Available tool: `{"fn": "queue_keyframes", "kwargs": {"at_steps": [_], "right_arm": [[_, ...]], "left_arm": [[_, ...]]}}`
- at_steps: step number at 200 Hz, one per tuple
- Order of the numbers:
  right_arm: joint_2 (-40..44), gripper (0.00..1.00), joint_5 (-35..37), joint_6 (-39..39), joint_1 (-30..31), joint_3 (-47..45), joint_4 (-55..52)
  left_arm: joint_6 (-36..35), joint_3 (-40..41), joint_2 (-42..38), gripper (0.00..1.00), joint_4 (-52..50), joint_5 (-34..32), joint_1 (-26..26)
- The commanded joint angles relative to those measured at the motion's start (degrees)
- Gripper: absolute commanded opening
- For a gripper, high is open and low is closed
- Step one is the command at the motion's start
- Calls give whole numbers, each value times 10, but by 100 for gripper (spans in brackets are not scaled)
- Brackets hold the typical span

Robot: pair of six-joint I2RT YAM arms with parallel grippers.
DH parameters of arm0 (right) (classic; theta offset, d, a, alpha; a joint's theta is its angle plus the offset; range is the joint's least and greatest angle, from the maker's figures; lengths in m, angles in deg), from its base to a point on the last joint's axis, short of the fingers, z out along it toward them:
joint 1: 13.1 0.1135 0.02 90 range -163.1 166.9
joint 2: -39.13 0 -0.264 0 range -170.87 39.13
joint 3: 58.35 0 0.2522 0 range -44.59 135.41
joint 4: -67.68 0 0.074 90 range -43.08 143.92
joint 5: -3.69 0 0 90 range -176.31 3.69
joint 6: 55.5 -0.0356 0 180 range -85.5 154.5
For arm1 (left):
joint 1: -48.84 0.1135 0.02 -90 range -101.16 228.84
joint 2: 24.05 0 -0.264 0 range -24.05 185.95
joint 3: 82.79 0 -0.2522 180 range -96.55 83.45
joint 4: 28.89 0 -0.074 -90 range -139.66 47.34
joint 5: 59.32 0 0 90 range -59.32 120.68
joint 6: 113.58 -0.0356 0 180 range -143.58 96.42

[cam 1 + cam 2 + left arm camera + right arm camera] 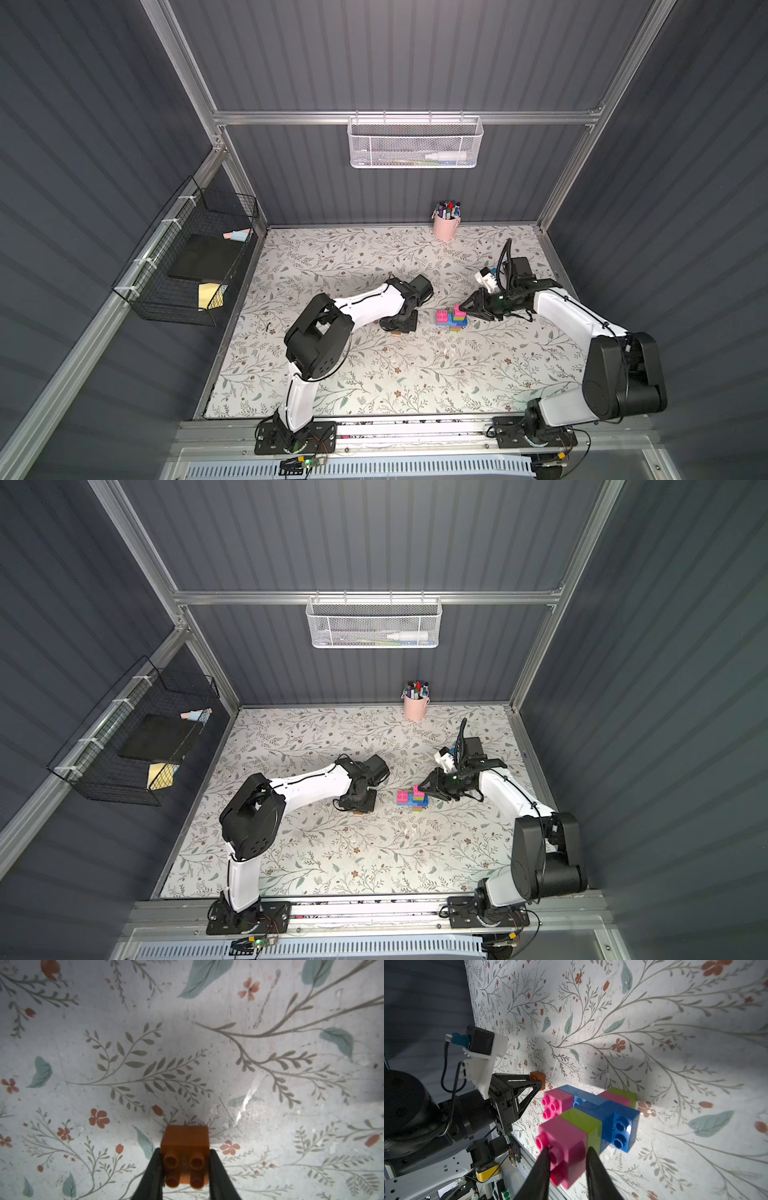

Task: Assemble the number 4 with lego
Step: Pick up the lego brick from the center of the board.

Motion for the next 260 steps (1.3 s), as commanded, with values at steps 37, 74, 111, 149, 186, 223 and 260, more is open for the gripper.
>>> {"fn": "queue_keyframes", "kwargs": {"at_steps": [37,74,111,149,186,223,260], "right_arm": [[-34,31,92,14,3,-34,-61],[-36,31,91,14,5,-34,-60],[-38,31,92,14,12,-34,-60],[-41,31,92,13,15,-33,-59],[-40,31,93,13,15,-35,-60],[-40,31,105,11,15,-35,-62],[-38,31,111,6,15,-42,-62]], "left_arm": [[34,-42,-39,21,-11,3,-4],[65,-77,-56,20,-24,16,-14],[99,-99,-71,19,-25,29,-23],[128,-121,-69,19,-21,50,-37],[144,-142,-62,19,-19,60,-46],[162,-164,-44,19,-18,76,-55],[176,-184,-22,19,-18,84,-69]]}}
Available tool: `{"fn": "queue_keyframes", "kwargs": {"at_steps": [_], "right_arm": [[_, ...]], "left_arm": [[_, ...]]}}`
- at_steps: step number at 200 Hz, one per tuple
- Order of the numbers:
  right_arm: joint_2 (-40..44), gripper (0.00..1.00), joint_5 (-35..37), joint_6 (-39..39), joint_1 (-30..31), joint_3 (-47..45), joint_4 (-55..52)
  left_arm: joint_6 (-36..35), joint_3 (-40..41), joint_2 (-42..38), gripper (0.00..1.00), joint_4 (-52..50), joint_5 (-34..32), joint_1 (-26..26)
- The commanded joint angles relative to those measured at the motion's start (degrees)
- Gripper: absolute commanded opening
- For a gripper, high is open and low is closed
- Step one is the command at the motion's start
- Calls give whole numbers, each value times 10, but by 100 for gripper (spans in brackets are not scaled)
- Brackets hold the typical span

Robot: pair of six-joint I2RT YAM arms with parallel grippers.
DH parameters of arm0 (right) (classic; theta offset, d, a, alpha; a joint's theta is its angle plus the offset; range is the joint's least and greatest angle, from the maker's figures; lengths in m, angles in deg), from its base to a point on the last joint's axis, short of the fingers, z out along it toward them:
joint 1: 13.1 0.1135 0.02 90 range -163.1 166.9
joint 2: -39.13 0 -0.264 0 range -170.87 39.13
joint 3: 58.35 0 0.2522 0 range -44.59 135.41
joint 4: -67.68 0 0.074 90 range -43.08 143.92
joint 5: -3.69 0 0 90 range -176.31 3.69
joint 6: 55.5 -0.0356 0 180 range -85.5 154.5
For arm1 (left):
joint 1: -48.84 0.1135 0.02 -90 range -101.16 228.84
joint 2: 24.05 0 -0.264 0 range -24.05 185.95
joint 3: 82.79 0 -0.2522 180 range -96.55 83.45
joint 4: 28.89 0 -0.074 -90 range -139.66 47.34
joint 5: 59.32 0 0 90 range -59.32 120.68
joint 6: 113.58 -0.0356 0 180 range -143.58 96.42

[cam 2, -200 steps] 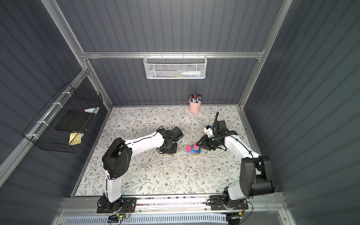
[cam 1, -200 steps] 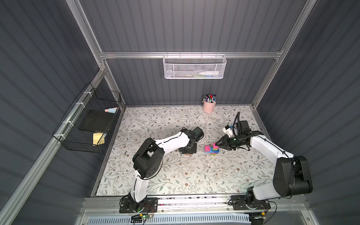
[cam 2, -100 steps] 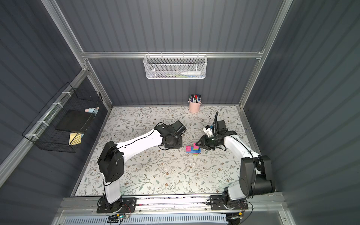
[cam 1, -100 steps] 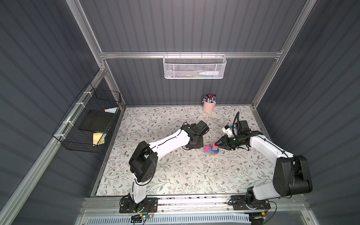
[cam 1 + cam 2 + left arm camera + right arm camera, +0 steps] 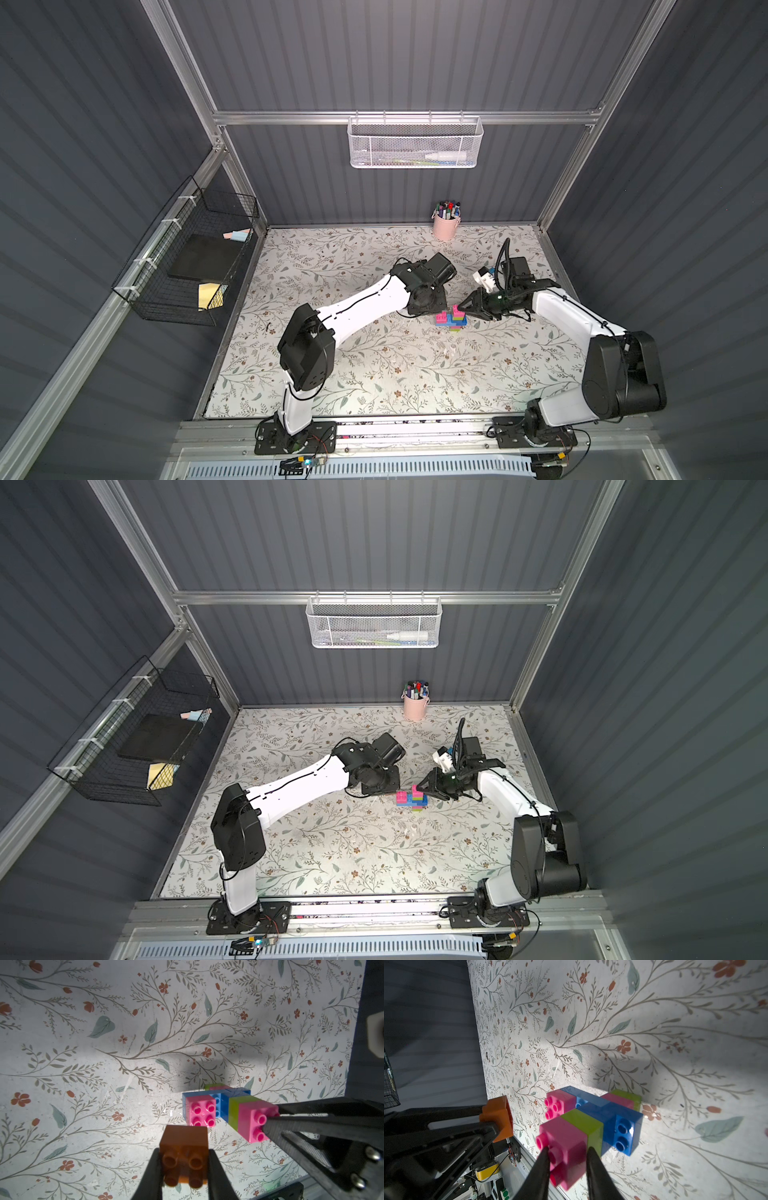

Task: Assemble the number 4 with lego
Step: Pick up the lego brick from the center of the board, then assemble the lego brick with the lego brick.

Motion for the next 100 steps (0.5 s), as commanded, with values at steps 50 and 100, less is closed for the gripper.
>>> {"fn": "queue_keyframes", "kwargs": {"at_steps": [50,100], "right_arm": [[-27,31,119,7,6,-41,-73],[-27,32,116,7,4,-41,-73]], "left_arm": [[32,-50,53,18,-15,7,-25],[8,-91,78,18,-43,-27,-28]]}}
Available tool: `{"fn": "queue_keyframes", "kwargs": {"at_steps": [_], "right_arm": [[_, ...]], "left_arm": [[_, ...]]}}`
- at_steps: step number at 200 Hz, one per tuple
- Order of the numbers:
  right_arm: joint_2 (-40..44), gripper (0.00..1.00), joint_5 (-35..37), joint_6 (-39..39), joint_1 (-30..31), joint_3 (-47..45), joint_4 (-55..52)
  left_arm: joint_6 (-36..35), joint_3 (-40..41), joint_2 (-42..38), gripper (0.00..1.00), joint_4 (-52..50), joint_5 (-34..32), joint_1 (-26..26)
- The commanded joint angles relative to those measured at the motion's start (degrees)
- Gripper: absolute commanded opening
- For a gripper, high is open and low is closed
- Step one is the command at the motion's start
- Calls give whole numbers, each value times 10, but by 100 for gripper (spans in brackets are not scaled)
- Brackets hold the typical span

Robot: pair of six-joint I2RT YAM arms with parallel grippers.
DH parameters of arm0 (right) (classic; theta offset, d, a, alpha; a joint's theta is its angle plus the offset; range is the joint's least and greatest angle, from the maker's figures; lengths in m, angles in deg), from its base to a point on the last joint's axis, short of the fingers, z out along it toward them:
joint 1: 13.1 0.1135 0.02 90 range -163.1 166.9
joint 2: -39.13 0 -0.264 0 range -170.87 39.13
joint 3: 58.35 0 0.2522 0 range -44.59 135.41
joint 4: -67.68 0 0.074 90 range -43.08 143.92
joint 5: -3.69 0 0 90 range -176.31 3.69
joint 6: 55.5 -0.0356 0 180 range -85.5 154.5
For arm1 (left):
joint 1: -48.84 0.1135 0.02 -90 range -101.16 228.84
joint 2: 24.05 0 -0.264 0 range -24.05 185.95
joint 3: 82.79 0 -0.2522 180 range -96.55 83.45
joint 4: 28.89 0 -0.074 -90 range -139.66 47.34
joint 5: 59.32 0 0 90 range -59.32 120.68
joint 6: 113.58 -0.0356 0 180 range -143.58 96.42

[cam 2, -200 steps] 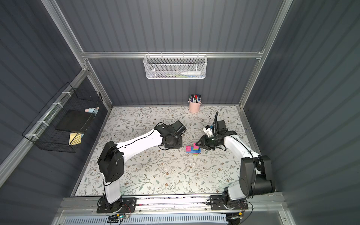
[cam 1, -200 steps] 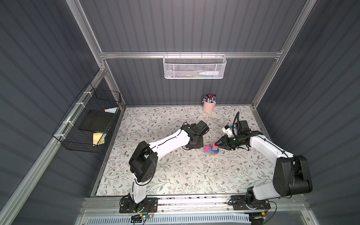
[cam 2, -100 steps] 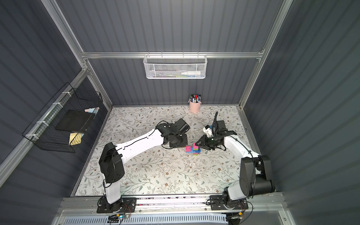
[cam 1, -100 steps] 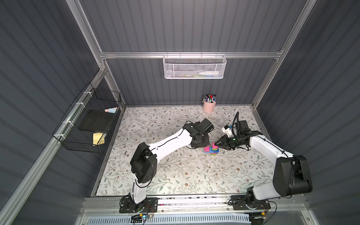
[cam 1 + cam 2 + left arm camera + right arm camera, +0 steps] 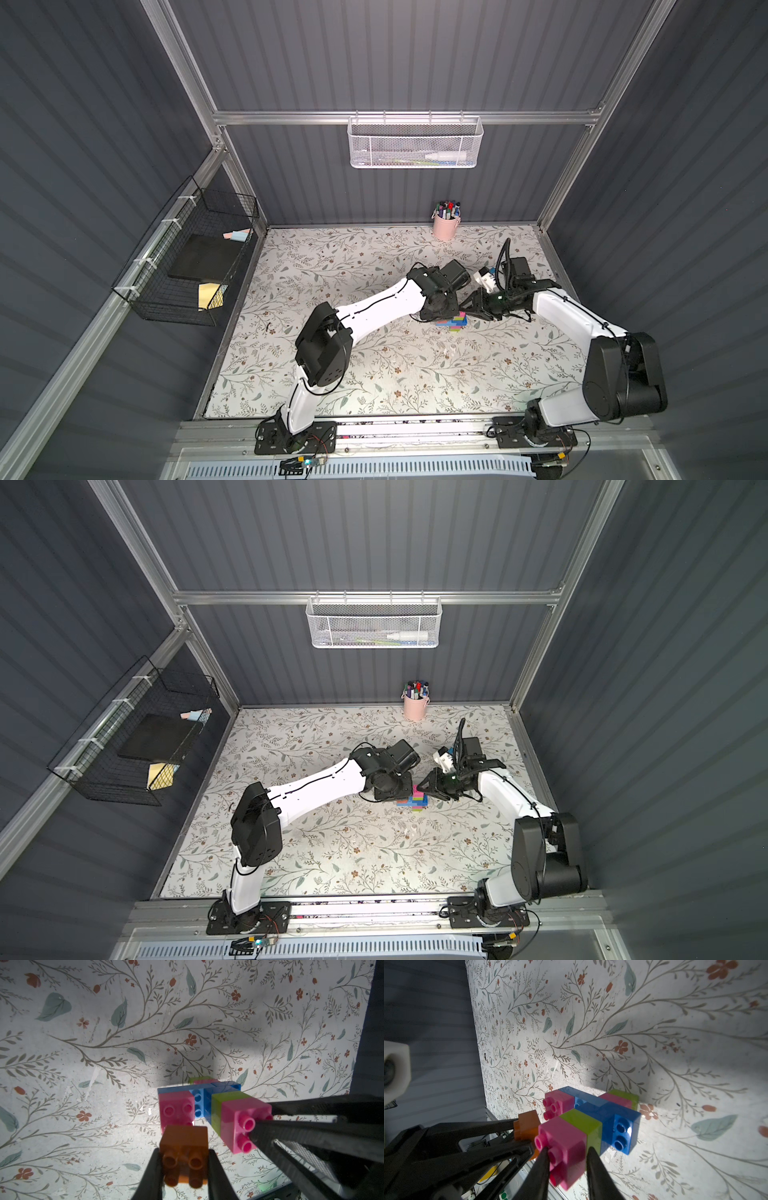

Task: Assemble the number 4 with lego
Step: Assemble the lego brick with the lego brick.

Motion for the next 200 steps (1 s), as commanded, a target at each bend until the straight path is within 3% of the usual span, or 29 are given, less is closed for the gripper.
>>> {"fn": "queue_keyframes", "kwargs": {"at_steps": [1,98,200], "right_arm": [[-32,32,110,8,4,-39,-73],[-35,31,108,8,4,-38,-72],[-36,32,108,8,4,-39,-73]], "left_arm": [[-13,-39,16,18,-35,-27,-4],[-60,-112,71,18,-115,-55,-4],[-65,-130,99,18,-118,-46,-11]]}}
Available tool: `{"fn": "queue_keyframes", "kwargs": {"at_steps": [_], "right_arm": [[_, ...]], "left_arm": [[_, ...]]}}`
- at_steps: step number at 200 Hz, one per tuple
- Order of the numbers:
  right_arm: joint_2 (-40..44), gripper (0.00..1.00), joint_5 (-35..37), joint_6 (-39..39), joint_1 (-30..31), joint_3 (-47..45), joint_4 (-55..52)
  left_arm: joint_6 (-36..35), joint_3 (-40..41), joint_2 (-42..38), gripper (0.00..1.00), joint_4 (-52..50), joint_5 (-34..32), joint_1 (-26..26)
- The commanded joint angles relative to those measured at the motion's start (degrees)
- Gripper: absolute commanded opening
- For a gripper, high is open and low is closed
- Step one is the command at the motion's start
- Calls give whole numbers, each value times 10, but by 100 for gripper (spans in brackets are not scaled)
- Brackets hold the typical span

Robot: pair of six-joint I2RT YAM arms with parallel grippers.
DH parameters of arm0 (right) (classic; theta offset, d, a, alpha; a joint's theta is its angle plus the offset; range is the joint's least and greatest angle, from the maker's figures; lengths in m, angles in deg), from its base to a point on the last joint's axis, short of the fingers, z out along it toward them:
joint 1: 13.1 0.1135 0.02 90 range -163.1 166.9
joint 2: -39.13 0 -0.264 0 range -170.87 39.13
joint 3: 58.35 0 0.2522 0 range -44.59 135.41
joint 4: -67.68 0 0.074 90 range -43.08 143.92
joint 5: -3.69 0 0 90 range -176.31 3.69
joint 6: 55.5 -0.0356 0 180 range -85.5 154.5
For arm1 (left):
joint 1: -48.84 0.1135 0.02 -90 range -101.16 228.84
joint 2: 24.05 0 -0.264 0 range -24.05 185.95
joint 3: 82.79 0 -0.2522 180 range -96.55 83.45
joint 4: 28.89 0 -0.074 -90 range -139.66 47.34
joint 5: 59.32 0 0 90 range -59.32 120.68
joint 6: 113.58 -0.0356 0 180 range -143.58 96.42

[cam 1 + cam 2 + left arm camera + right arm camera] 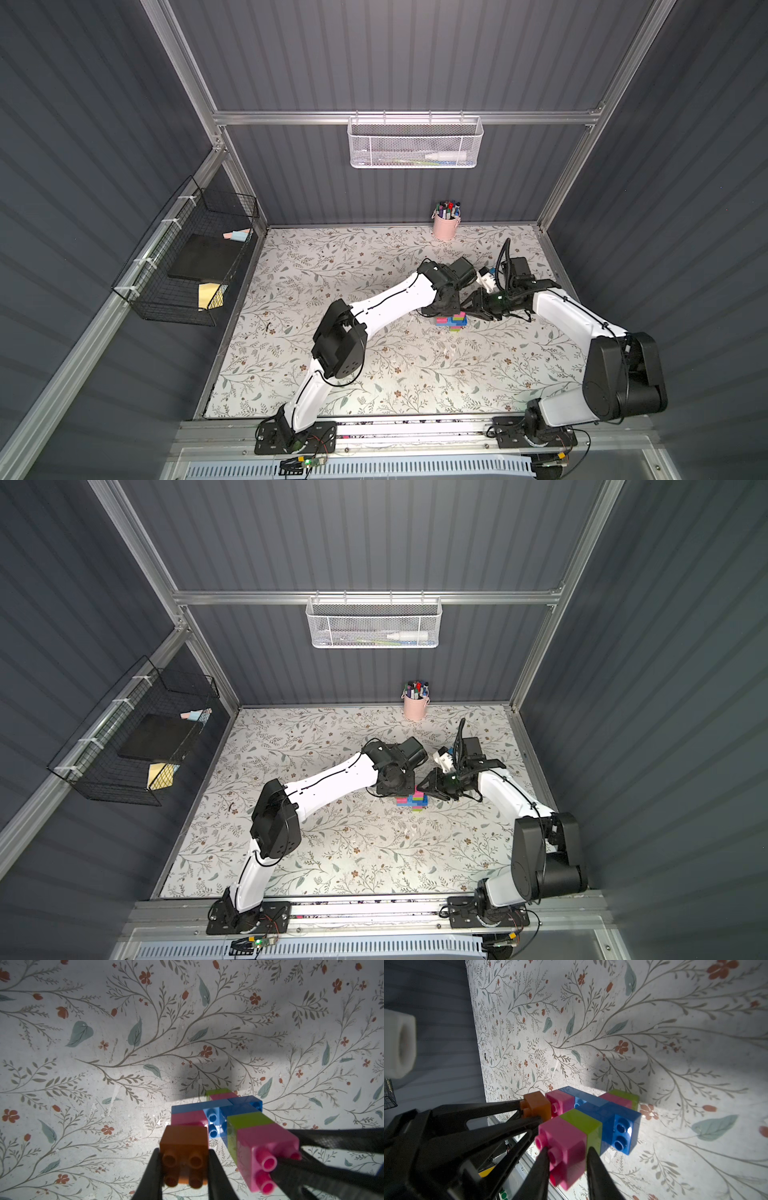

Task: Assemble the number 4 with lego
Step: Assemble the lego brick with the lego brick.

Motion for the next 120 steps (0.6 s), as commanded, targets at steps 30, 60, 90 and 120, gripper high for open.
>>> {"fn": "queue_keyframes", "kwargs": {"at_steps": [30,60,90,120], "right_arm": [[-37,31,108,7,4,-39,-73],[-37,32,108,8,4,-40,-72],[-38,32,108,8,4,-40,-73],[-36,32,109,8,4,-42,-75]], "left_arm": [[-11,-18,26,18,-16,-1,-8],[-18,-33,37,18,-28,-8,-11],[-25,-44,48,18,-50,-17,-10],[-36,-62,62,17,-80,-33,-13]]}}
